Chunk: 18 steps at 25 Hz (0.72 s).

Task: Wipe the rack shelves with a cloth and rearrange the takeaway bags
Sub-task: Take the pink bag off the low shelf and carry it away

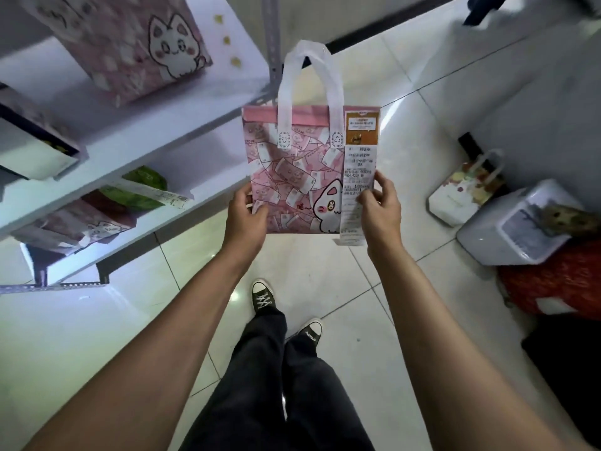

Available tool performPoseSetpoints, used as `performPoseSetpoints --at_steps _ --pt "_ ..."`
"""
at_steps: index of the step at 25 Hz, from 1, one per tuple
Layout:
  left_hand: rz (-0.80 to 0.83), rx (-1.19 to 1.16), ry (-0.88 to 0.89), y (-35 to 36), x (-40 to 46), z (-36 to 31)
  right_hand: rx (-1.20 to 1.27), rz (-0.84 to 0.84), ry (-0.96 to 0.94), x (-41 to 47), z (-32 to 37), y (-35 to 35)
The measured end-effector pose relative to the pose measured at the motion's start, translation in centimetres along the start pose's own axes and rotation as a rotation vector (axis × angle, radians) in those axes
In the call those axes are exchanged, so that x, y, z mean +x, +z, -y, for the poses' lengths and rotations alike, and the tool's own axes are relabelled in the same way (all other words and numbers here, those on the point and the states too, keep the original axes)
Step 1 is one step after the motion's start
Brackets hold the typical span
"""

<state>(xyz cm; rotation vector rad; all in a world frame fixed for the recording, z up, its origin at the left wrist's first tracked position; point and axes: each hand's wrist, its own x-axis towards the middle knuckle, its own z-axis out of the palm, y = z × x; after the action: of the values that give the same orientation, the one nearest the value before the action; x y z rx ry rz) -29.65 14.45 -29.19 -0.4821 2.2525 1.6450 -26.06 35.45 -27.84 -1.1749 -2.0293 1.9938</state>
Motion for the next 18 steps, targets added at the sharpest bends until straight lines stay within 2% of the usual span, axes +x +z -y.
performPoseSetpoints --at_steps 7,10,18 --pt "0.215 -0.08 0.277 5.3 -4.8 -15.2 0.212 -0.183 -0.147 -3.0 11.5 -10.3" --pt "0.288 -0.061 0.336 8.7 -4.8 -20.9 0.261 -0.254 -0.217 -2.5 15.7 -14.0" --pt "0.519 -0.093 0.474 21.3 -1.7 -36.0 0.352 -0.483 -0.337 4.1 26.6 -23.7"
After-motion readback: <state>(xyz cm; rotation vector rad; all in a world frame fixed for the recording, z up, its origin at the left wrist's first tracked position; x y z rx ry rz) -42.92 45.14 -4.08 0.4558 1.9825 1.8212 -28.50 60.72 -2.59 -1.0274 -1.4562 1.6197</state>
